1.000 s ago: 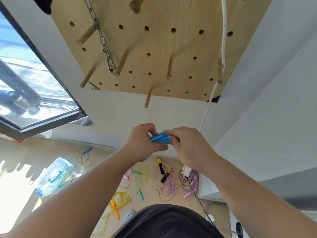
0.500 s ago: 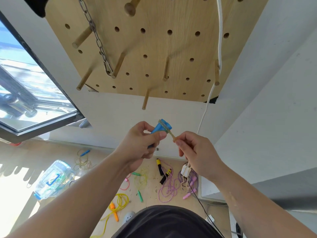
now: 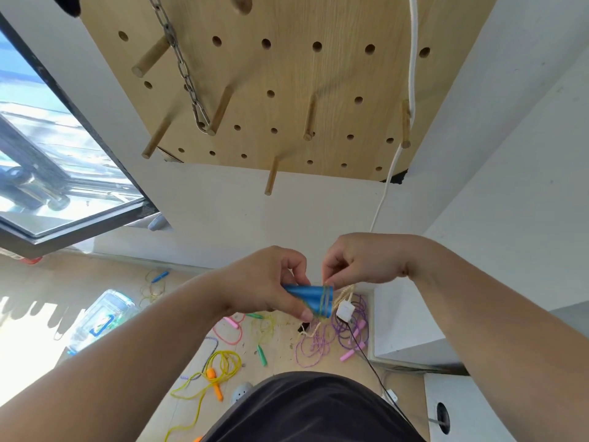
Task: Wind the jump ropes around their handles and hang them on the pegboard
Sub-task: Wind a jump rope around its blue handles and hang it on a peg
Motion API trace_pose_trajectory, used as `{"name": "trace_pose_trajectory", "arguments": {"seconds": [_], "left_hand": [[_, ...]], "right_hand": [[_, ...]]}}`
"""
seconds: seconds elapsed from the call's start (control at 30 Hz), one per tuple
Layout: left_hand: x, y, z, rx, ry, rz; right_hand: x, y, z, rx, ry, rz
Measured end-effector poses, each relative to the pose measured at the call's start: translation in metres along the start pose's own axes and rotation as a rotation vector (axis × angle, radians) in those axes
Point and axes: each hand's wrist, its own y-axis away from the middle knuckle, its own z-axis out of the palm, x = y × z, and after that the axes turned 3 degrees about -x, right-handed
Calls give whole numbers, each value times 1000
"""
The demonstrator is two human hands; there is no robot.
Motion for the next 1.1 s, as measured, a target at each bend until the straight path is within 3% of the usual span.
{"name": "trace_pose_trajectory", "arguments": {"seconds": [0.23, 0.33, 0.47, 0.6, 0.73, 0.83, 1.1], "left_hand": [[2, -11, 1, 86, -482, -79], [-4, -18, 1, 257, -528, -100], [-16, -29, -1, 550, -328, -123], [-15, -31, -1, 709, 21, -124], [-6, -27, 0, 626, 536, -117], [0, -28, 6, 545, 762, -107], [13, -25, 13, 464, 941, -42]], "right_hand": [[-22, -29, 6, -6, 244, 122], [-28, -36, 9, 114, 318, 174], [-35, -35, 17, 375, 319, 242], [-38, -19, 38, 685, 55, 144], [-35, -5, 59, 876, -266, 38], [-32, 4, 65, 989, -459, -46], [-30, 15, 58, 1032, -696, -153]]}}
